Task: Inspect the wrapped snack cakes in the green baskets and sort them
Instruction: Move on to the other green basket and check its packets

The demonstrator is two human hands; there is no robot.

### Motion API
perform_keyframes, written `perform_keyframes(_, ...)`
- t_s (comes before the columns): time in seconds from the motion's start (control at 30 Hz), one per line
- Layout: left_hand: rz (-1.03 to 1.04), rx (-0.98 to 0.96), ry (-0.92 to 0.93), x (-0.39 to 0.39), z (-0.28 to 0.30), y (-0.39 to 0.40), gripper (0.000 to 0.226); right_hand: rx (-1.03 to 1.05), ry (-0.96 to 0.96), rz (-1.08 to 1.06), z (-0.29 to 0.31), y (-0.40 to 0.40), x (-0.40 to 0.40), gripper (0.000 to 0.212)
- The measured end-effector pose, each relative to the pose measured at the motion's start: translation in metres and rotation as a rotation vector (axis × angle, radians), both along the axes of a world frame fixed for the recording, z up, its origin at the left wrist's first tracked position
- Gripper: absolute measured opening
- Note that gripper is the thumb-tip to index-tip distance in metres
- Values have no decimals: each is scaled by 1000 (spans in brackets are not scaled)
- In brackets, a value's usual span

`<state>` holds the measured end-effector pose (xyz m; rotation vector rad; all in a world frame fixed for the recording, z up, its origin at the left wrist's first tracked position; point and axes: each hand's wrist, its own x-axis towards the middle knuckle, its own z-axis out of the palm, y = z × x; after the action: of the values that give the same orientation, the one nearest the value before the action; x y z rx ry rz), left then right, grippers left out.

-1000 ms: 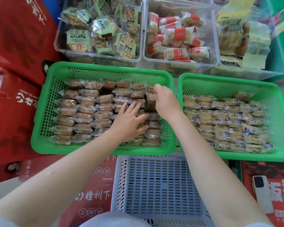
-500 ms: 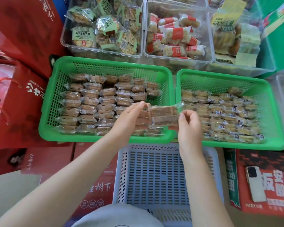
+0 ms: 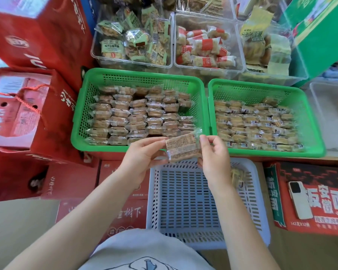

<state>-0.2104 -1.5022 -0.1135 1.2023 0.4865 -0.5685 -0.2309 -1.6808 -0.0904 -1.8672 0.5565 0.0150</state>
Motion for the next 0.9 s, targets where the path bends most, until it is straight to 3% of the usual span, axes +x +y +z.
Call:
perform_keyframes(0.13, -45, 67, -93, -16, 12, 8, 14, -4, 55, 103, 17, 7, -21, 43)
perform_keyframes(0.23, -72, 261, -190, -29, 17, 8, 12, -26, 80, 156, 27, 15, -36, 58)
perform_keyframes(0.33, -29, 390, -203, -39, 19, 11, 12, -72, 49, 178, 37, 24, -50, 47)
perform_keyframes(0.53, -18, 372, -252, -53, 31, 25, 10, -153, -185, 111, 37, 40, -70, 45)
perform_keyframes(0.6, -86, 241, -261, -55, 34, 33, 14, -84, -142, 67, 39, 39, -71, 34)
perform_keyframes(0.7, -218, 43, -267, -57, 38, 46, 19, 235, -44, 31, 44, 33, -71, 20)
perform_keyframes(0.8, -315, -33, -290, -58, 45, 52, 17, 459, -24, 61, 54, 32, -73, 16)
perform_keyframes(0.9, -358, -60, -316, -57, 50, 54, 16, 547, -16, 59, 55, 31, -76, 16)
